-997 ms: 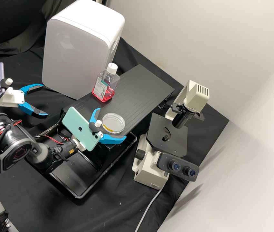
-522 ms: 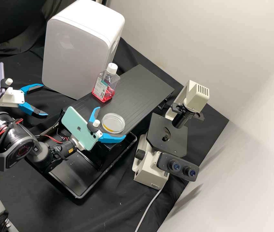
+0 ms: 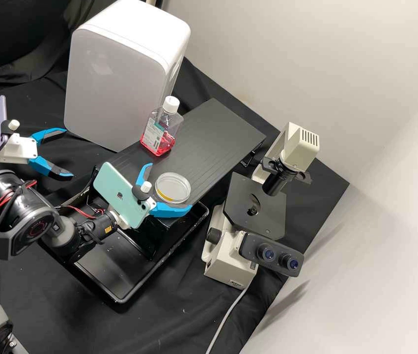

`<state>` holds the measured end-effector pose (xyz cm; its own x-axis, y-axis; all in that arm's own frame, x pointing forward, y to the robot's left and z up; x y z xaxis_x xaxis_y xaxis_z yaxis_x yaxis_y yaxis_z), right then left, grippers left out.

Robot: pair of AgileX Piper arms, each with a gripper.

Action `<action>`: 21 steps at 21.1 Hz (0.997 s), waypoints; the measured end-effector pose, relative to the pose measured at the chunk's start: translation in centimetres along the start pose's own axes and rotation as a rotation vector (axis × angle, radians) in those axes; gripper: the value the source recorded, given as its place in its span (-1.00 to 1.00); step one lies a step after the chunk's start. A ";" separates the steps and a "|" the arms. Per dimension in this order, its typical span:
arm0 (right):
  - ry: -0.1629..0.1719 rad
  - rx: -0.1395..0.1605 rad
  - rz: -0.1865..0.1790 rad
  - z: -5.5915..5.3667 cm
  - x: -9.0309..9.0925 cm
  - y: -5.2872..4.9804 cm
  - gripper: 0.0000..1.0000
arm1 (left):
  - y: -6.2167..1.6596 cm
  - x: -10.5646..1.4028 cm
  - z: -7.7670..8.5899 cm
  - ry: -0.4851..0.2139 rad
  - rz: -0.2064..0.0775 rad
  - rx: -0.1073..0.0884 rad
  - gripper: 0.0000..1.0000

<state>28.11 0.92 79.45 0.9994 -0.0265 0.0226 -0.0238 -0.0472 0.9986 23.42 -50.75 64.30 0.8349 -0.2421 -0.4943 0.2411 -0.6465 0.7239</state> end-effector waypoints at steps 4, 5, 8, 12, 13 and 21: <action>0.000 0.000 0.000 0.0 0.0 0.0 -1.00 | 0.11 0.1 0.0 -0.001 0.005 -0.001 1.00; 0.000 0.000 0.000 0.0 0.0 0.0 -1.00 | 0.11 0.1 0.0 -0.001 0.005 -0.001 1.00; 0.000 0.000 0.000 0.0 0.0 0.0 -1.00 | 0.11 0.1 0.0 -0.001 0.005 -0.001 1.00; 0.000 0.000 0.000 0.0 0.0 0.0 -1.00 | 0.11 0.1 0.0 -0.001 0.005 -0.001 1.00; 0.000 0.000 0.000 0.0 0.0 0.0 -1.00 | 0.11 0.1 0.0 -0.001 0.005 -0.001 1.00; 0.000 0.000 0.000 0.0 0.0 0.0 -1.00 | 0.11 0.1 0.0 -0.001 0.005 -0.001 1.00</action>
<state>28.11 0.92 79.45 0.9994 -0.0265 0.0226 -0.0238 -0.0472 0.9986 23.52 -50.87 64.31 0.8357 -0.2462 -0.4910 0.2370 -0.6448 0.7267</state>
